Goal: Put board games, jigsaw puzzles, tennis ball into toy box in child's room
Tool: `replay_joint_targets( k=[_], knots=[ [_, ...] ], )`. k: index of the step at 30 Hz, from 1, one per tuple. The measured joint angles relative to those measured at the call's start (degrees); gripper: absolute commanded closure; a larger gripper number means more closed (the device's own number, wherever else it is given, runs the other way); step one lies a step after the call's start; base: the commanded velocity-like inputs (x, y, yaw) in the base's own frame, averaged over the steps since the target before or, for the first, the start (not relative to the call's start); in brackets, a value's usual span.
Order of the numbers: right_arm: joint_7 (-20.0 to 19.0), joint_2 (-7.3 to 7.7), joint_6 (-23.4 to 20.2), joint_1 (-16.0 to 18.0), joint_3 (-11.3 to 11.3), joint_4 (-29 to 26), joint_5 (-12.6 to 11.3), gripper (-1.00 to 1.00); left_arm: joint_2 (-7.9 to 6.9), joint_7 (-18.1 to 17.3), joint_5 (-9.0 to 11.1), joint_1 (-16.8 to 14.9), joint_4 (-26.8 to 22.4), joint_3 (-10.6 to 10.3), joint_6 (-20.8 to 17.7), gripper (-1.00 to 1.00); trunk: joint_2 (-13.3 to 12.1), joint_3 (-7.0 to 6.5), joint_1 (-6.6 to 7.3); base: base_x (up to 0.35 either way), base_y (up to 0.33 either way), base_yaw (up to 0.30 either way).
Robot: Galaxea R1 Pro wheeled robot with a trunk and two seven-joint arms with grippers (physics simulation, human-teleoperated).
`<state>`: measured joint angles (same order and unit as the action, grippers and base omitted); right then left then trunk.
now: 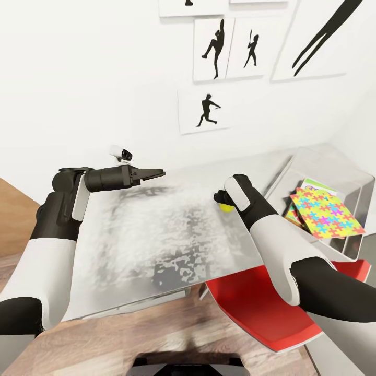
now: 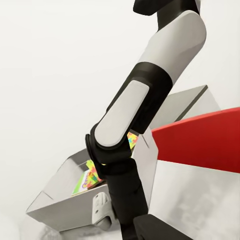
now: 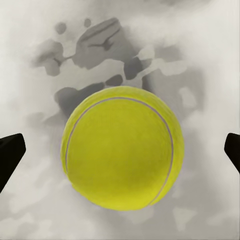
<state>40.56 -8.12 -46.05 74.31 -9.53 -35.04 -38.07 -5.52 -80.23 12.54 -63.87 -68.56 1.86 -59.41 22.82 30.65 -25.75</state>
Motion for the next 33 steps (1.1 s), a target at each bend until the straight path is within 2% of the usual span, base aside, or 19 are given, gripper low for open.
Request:
replay_joint_targets(
  k=[26,27,33],
  knots=[
    [-0.1,0.08,0.0,0.0,0.0,-0.1,0.0,-1.0,-0.09,0.0,0.0,0.0,0.0,-0.1,0.0,-1.0,0.0,0.1,0.0,0.0,0.0,0.0],
    [-0.1,0.08,0.0,0.0,0.0,-0.1,0.1,1.0,-0.07,0.0,0.0,0.0,0.0,-0.1,0.0,-1.0,0.0,0.1,0.0,0.0,0.0,0.0],
    [-0.1,0.15,0.0,-0.1,0.0,0.0,0.5,1.0,0.0,0.0,-0.1,0.0,0.0,0.0,0.0,-1.0,0.0,0.1,0.01,0.0,0.0,0.0]
  ],
)
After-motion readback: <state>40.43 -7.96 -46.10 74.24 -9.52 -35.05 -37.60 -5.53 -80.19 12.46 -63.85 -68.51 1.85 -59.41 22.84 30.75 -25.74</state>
